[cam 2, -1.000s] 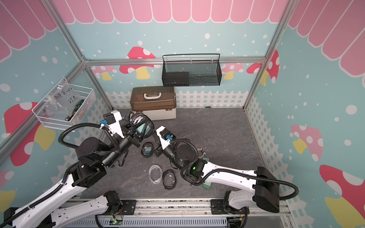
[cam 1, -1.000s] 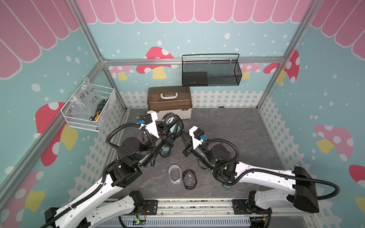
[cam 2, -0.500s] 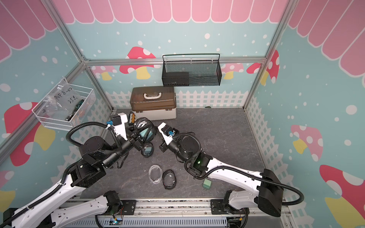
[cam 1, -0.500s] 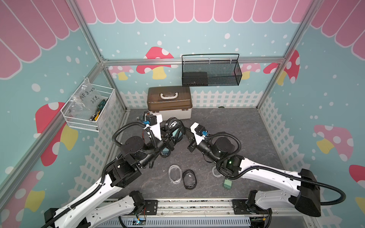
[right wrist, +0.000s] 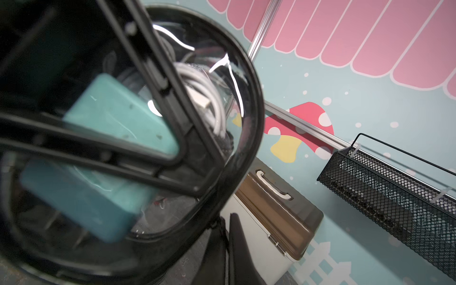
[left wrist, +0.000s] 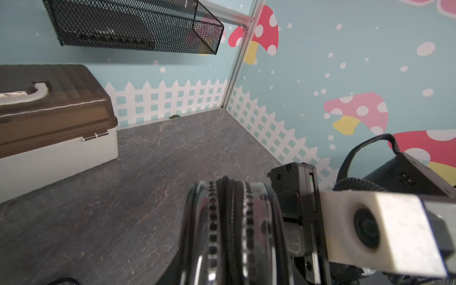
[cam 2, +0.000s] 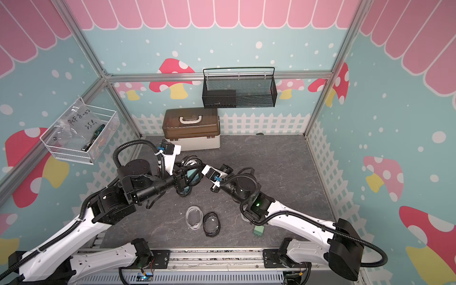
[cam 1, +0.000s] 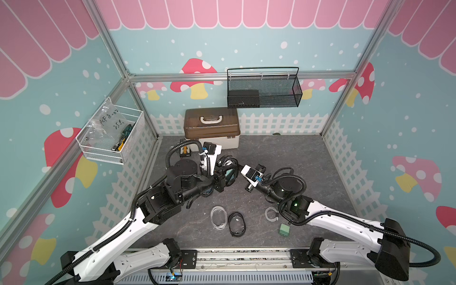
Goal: Pack away charging kits
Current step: Zip the zipper on the storage bag.
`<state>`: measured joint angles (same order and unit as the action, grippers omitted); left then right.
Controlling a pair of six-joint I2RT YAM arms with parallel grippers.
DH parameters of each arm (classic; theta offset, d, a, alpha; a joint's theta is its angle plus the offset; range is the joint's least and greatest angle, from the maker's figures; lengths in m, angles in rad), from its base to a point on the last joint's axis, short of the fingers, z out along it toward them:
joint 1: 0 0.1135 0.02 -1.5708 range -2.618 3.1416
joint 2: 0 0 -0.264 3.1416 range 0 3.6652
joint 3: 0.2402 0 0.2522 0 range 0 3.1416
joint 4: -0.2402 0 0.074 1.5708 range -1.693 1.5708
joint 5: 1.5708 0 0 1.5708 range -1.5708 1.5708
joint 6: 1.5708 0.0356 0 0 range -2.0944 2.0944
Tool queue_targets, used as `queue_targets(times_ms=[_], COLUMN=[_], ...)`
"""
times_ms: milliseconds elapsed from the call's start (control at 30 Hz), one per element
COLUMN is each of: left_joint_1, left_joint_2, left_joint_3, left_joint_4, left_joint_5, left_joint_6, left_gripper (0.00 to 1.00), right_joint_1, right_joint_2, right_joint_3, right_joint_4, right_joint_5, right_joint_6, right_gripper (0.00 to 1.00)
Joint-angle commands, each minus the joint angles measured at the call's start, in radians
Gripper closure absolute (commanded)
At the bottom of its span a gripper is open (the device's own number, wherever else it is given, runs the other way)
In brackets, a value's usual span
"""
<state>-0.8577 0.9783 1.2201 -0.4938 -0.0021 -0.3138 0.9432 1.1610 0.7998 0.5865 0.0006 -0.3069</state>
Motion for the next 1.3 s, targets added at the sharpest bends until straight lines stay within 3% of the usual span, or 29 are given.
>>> queue_targets(times_ms=[0,333,567,800,1133,1267], left_joint_1=[0.000,0.000,0.000,0.001,0.027,0.046], left_joint_2=[0.003,0.075,0.159,0.203,0.164,0.125], left_joint_3=[0.024,0.008,0.019,0.064,0.109,0.076], left_joint_4=[-0.185,-0.275,-0.289,-0.280,-0.151,-0.054], left_joint_5=[0.048,0.173,0.320,0.280,0.292,0.301], left_joint_6=[0.004,-0.017,-0.017,-0.013,-0.020,-0.037], left_gripper=[1.00,1.00,1.00,1.00,0.48,0.36], right_joint_1=[-0.042,-0.115,-0.116,-0.115,-0.115,-0.115], right_joint_2=[-0.057,-0.077,-0.075,-0.091,-0.094,-0.083], right_joint_3=[-0.004,0.044,0.094,0.077,0.023,0.013], right_joint_4=[0.070,0.011,-0.056,-0.009,0.136,0.178], right_joint_5=[0.013,-0.063,-0.183,-0.199,-0.130,-0.096], right_joint_6=[-0.045,-0.035,-0.034,0.071,0.207,0.249], right_gripper=[1.00,1.00,1.00,1.00,1.00,1.00])
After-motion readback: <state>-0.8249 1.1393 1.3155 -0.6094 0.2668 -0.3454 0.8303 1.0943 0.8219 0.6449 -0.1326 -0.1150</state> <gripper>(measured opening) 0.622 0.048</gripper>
